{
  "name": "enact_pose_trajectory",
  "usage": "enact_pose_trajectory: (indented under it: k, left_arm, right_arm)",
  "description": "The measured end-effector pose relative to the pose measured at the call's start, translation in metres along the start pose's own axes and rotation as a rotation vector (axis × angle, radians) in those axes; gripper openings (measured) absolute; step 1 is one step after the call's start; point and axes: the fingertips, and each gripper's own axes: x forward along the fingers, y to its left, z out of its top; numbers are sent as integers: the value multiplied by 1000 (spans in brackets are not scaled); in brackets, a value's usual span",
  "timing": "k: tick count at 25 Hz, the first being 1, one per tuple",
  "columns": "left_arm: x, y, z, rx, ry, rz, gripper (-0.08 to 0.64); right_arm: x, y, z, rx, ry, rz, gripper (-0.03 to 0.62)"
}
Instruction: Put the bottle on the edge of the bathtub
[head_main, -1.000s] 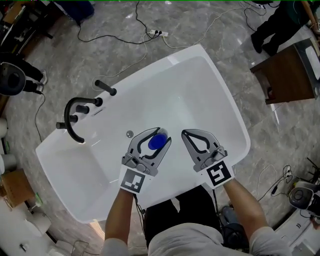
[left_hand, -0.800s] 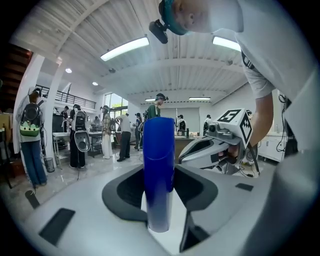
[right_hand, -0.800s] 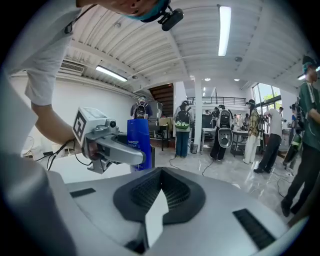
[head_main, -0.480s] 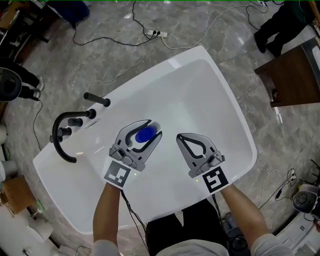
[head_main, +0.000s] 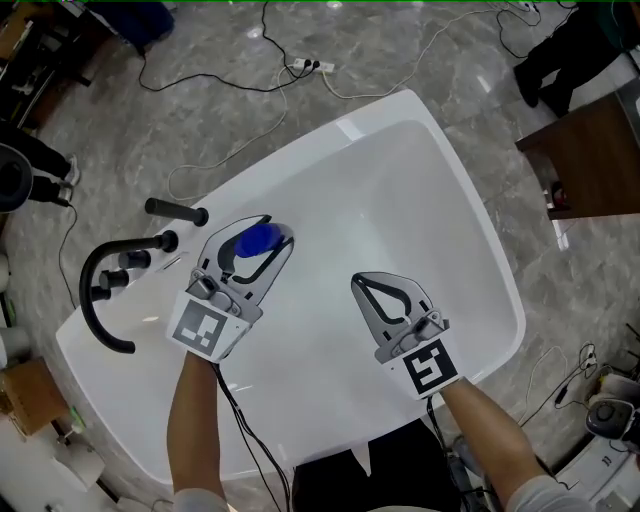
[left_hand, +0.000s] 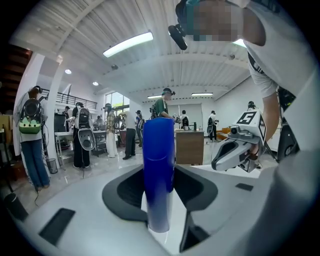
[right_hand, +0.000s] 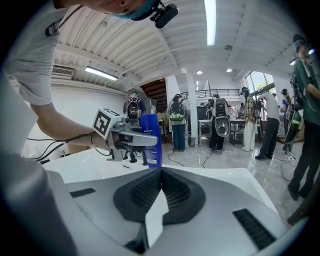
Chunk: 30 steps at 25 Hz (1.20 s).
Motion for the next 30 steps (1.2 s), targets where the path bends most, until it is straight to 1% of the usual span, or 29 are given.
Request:
enact_pose_trajectory:
  k: [4,6,9,13,15,17,20,25,30]
  left_arm:
    - [10,23,-9,8,8,26,170]
    - [13,38,-15,3,2,52,169]
    - [20,60,-30,1,33,87,169]
    - [35,76,-39,45,53,79,169]
    - [40,81,-44,60,55,90,169]
    - [42,90,-51,57,56,131,169]
    - [42,106,-62,29,51,188,169]
    - [42,121,-82,32,95,232,169]
    - [35,143,-85,-26,56,334,169]
  right_arm:
    - [8,-6,-2,18,-21,-5,5]
    - [12,-6,-3,19,-22,3,6]
    - [14,-5,-7,9,-6,16,5]
    - [16,-8,-8,10,-19,15,6]
    - [18,-9,-10,9,-14,18,6]
    - [17,-8,-13,5,-1,27,6]
    - [15,-9,-14,13,-8,28,6]
    - [17,-12,-18,40,-14,17,6]
    - [19,-15,-18,56,-32,7,6]
